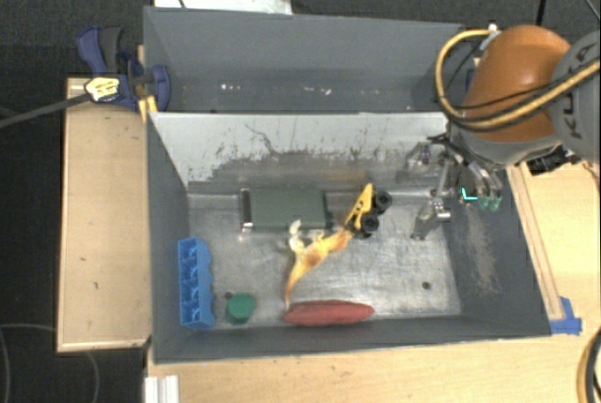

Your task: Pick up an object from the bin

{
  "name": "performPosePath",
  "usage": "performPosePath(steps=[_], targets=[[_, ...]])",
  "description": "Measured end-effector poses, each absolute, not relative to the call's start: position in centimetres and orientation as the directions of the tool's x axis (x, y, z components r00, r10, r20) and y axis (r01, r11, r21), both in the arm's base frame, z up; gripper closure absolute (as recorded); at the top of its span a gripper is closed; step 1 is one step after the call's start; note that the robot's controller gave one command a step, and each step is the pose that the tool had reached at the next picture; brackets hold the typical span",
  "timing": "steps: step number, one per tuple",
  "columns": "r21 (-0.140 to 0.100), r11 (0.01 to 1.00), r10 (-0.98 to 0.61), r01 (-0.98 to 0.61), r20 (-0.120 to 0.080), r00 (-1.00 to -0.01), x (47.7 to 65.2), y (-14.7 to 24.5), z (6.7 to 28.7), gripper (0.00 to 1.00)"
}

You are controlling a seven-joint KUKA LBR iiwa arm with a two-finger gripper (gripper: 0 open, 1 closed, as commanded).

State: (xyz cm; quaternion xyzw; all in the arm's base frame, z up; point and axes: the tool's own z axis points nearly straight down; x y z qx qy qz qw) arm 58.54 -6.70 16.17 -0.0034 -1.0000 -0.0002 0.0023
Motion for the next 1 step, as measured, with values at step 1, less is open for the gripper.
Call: performPosePath(steps=[1], targets=[[0.000, 1.000, 0.006, 0.006, -0.003, -1.000, 58.71, -6.69, 16.63, 0.00]])
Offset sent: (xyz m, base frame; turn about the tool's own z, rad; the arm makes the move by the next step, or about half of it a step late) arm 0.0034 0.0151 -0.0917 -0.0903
